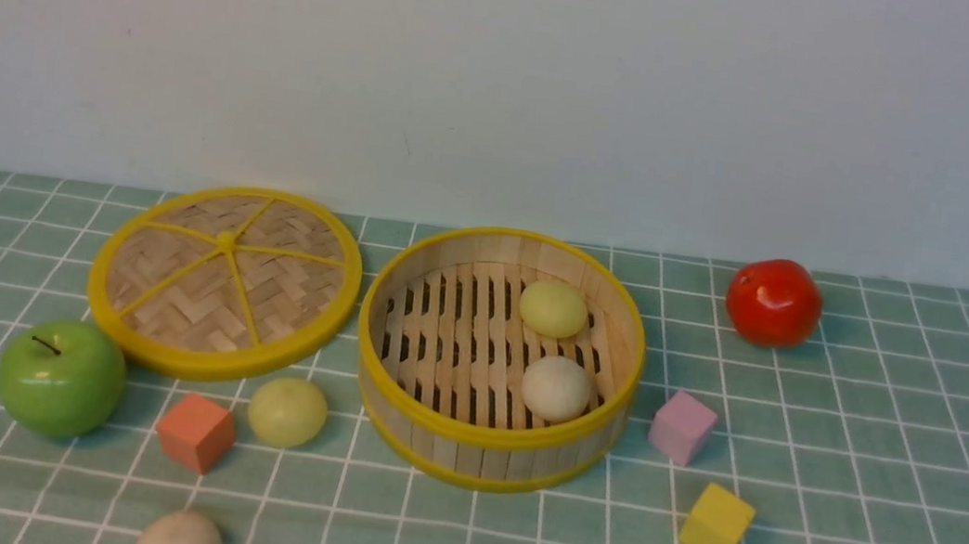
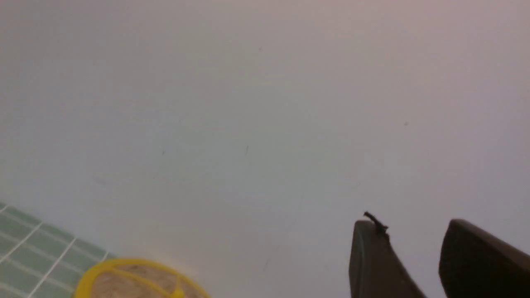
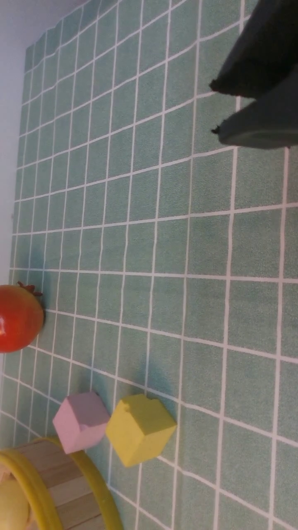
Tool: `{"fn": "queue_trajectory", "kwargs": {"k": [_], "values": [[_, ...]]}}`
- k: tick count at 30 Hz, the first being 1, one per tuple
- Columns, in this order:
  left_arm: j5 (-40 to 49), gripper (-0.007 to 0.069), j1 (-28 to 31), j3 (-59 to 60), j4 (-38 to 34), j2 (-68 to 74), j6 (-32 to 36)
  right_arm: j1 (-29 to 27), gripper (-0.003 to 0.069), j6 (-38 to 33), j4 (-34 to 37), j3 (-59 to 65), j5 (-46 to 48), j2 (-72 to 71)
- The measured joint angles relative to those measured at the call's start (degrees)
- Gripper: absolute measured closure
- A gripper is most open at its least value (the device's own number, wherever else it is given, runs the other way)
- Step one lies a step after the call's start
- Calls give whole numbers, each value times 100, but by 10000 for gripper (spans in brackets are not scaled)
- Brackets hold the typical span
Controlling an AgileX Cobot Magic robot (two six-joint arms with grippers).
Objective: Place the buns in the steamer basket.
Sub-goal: Use the left arm to grab a steamed stuffed bun
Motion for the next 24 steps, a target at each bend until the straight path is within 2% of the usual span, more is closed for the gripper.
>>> {"fn": "queue_trajectory", "kwargs": {"k": [4,6,7,10,14,19,22,24], "values": [[345,386,0,-1021,81,636,-42,0,532,0,0,0,0,0],[1184,386,0,-1913,217,1232,-44,0,530,0,0,0,0,0],[1279,386,0,-2046,232,1328,-44,0,530,0,0,0,0,0],[3246,386,0,-2962,266,2218,-44,0,530,0,0,0,0,0],[4659,386,0,-3370,513,3275,-44,0,527,0,0,0,0,0],[4735,386,0,-3372,781,4135,-44,0,521,0,0,0,0,0],[4616,386,0,-3394,309,4853,80,0,515,0,0,0,0,0],[4762,386,0,-3471,-128,5283,547,0,512,0,0,0,0,0]]}}
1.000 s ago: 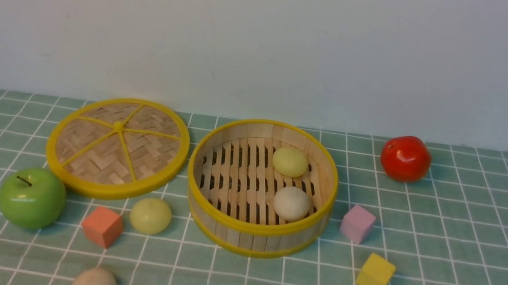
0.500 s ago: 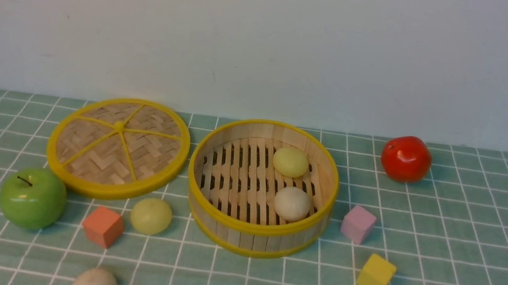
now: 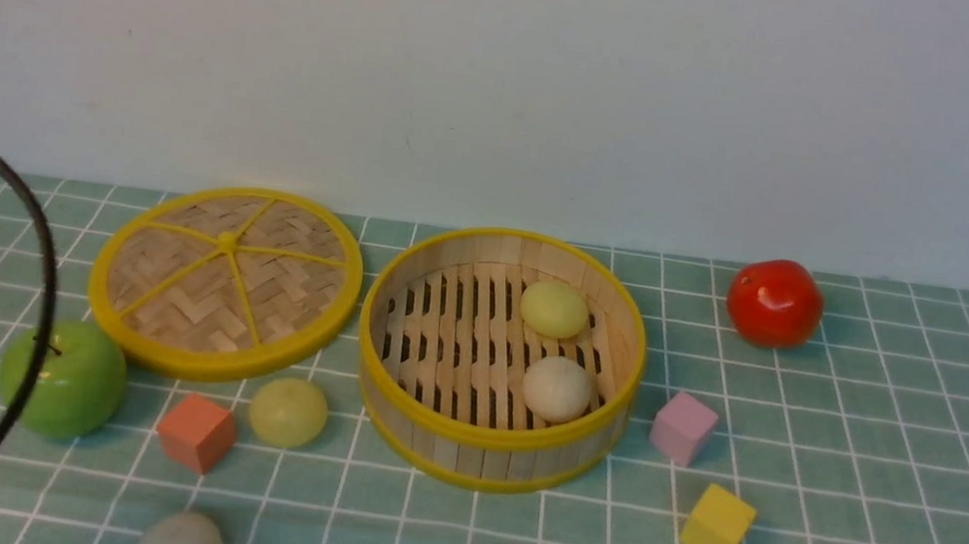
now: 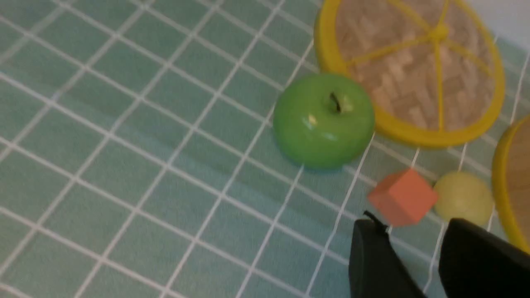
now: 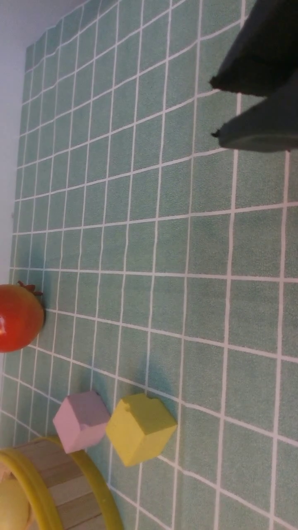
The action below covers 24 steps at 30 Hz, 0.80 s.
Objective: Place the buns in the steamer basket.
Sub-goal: Use the left arm to grab a steamed stuffed bun
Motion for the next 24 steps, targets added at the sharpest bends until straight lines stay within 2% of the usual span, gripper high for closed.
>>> {"fn": "queue_trajectory", "kwargs": {"k": [2,3,5,10,13,17,20,24], "values": [[187,386,0,-99,-362,347,419,0,510,0,0,0,0,0],[530,386,0,-239,-777,716,1092,0,508,0,0,0,0,0],[864,386,0,-452,-1241,1106,1697,0,505,0,0,0,0,0],[1210,386,-170,-811,-1657,1598,2156,0,498,0,0,0,0,0],[1313,386,-783,-865,-1305,1792,1959,0,494,0,0,0,0,0],[1618,386,-1710,-877,-302,1983,797,0,487,0,0,0,0,0],[1669,386,-2106,-877,84,2067,343,0,483,0,0,0,0,0],[1522,386,-2435,-877,170,2161,223,0,478,0,0,0,0,0]]}}
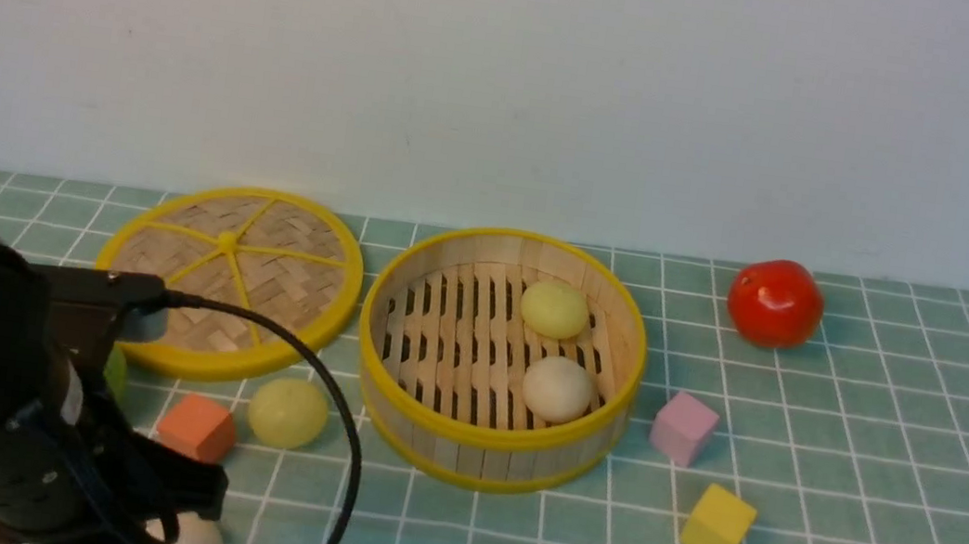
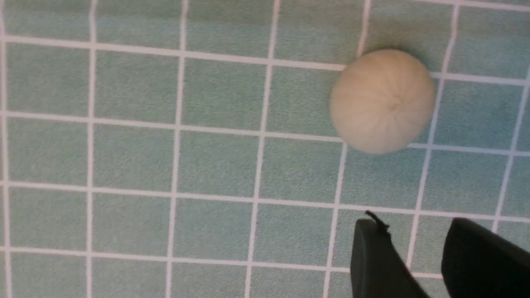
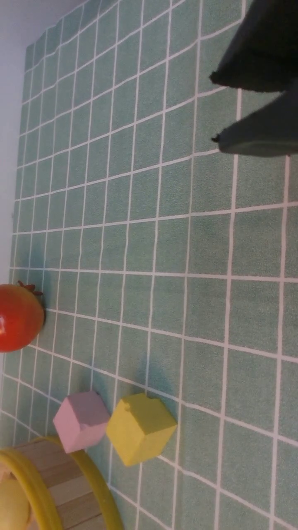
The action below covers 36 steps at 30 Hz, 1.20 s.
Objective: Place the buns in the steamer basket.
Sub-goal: Use the left arm to grab a steamed stuffed bun
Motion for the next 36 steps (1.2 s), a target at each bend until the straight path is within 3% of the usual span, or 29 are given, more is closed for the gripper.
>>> {"fn": "queue_trajectory", "kwargs": {"k": [21,30,36], "values": [[-505,386,-84,0,325,953,-45,-5,442,0,0,0,0,0],[-1361,386,-84,-1,591,1038,-56,-5,426,0,0,0,0,0],[-1414,386,-84,-6,802,1284,-57,-5,421,0,0,0,0,0]]}}
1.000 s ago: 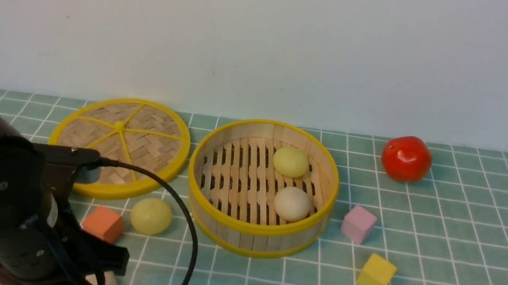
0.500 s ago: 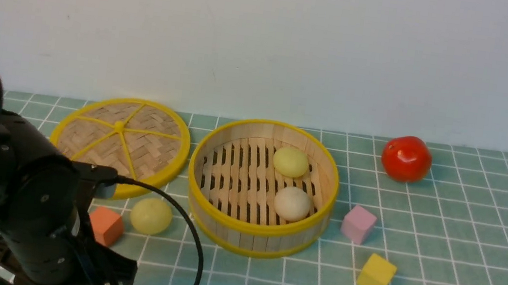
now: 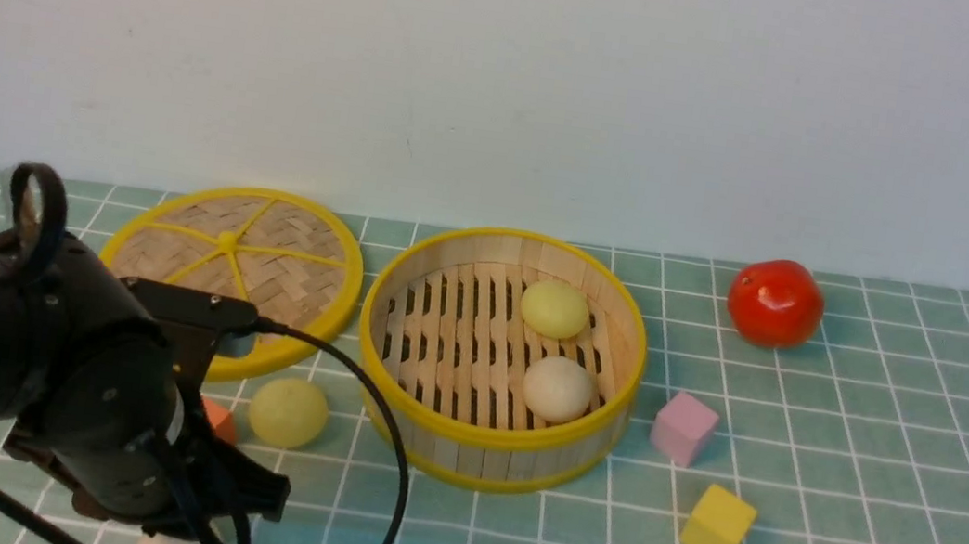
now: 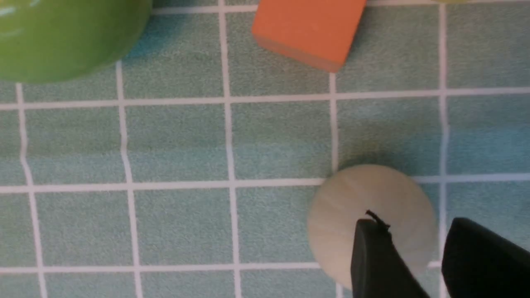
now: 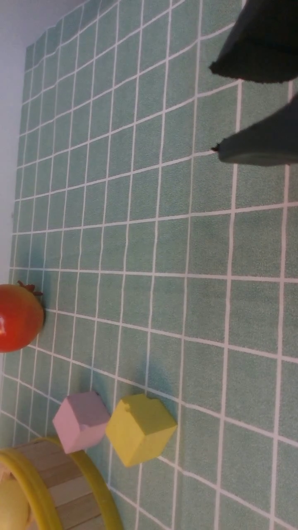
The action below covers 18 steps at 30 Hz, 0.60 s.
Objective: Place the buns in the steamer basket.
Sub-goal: Use the left arm to grab a steamed stuffed bun
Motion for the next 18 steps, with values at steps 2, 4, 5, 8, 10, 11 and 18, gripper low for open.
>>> {"fn": "queue_trajectory", "kwargs": {"k": [2,4,5,8,10,11,18], "values": [[26,386,0,0,75,133,-5,0,421,0,0,0,0,0],[26,386,0,0,98,234,-28,0,421,0,0,0,0,0],[19,386,0,0,103,268,-44,0,421,0,0,0,0,0],[-46,386,0,0,103,327,-121,0,421,0,0,0,0,0],[-59,386,0,-5,105,333,-133,0,421,0,0,0,0,0],[-70,386,0,-11,105,370,-138,0,421,0,0,0,0,0],[-109,408,0,-30,117,560,-138,0,421,0,0,0,0,0]]}}
